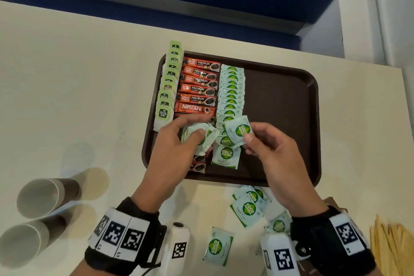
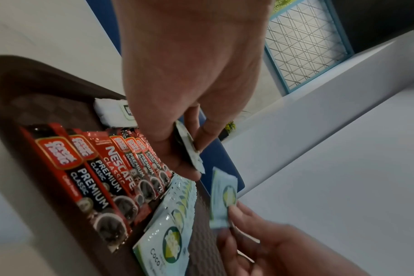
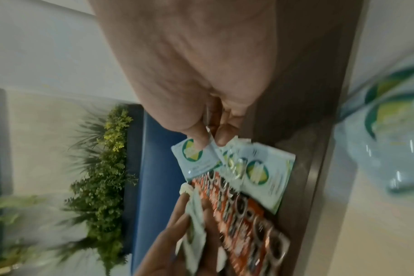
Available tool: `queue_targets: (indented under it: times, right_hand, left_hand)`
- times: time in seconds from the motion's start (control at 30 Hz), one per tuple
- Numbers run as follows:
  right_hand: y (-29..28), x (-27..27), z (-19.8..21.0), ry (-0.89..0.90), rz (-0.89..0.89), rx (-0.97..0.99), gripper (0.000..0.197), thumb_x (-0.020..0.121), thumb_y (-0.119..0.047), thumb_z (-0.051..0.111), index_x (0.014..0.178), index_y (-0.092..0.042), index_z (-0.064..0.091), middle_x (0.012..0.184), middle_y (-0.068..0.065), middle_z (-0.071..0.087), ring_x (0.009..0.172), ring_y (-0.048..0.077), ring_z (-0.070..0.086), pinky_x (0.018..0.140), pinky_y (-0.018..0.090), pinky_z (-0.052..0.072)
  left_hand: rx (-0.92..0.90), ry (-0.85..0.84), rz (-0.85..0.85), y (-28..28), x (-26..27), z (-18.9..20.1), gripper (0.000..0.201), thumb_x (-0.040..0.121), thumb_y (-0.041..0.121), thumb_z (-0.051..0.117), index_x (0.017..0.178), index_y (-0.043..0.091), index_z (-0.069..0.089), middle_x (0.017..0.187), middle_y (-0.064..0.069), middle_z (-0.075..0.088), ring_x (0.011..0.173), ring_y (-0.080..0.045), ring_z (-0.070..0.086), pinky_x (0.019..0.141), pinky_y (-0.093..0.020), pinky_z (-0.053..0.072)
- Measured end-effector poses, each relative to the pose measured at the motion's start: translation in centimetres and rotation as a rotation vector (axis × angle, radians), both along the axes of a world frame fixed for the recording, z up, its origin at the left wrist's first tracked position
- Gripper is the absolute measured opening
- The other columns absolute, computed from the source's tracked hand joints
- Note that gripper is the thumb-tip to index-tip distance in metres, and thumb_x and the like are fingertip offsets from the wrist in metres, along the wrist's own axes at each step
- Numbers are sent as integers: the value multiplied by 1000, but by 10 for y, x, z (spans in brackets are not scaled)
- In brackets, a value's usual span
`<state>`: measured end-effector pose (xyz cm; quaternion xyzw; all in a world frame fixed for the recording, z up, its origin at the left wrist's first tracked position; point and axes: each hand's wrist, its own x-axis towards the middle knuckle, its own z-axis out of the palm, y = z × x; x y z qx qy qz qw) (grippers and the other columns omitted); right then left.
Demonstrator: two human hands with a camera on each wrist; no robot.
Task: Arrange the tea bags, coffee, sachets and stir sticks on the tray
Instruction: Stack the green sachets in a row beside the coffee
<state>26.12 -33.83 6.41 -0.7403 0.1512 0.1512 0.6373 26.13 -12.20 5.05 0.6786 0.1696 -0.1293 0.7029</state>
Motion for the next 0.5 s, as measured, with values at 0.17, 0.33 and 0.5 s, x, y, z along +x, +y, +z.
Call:
queue_targets:
  times: [0.17,0.33,0.5]
  right_hand:
    - [-13,-1,-10,-21,380,-376,22,99,-21,76,114,-37,77,106,-19,77,100,1,70,86,14,52]
    - [-6,-7,-17,-41,457,-455,20,96,-14,79,103,-31,70,93,-13,70,88,8,65,74,16,51]
    - [-1,-11,-28,-143,431,-558,25,92,-13,82,108,-27,69,104,-14,56,92,8,62,79,14,49]
  left_hand:
    - [38,-22,88,10,2,-5,29,104,10,69,118,35,78,129,12,75,122,-11,72,98,-42,64]
    - [-1,-6,137,12,3,-5,26,105,11,70,121,31,74,131,8,73,122,-15,73,83,-37,68]
    - [0,1,135,13,2,-5,27,103,9,71,122,29,73,129,9,73,119,-11,74,78,-30,67]
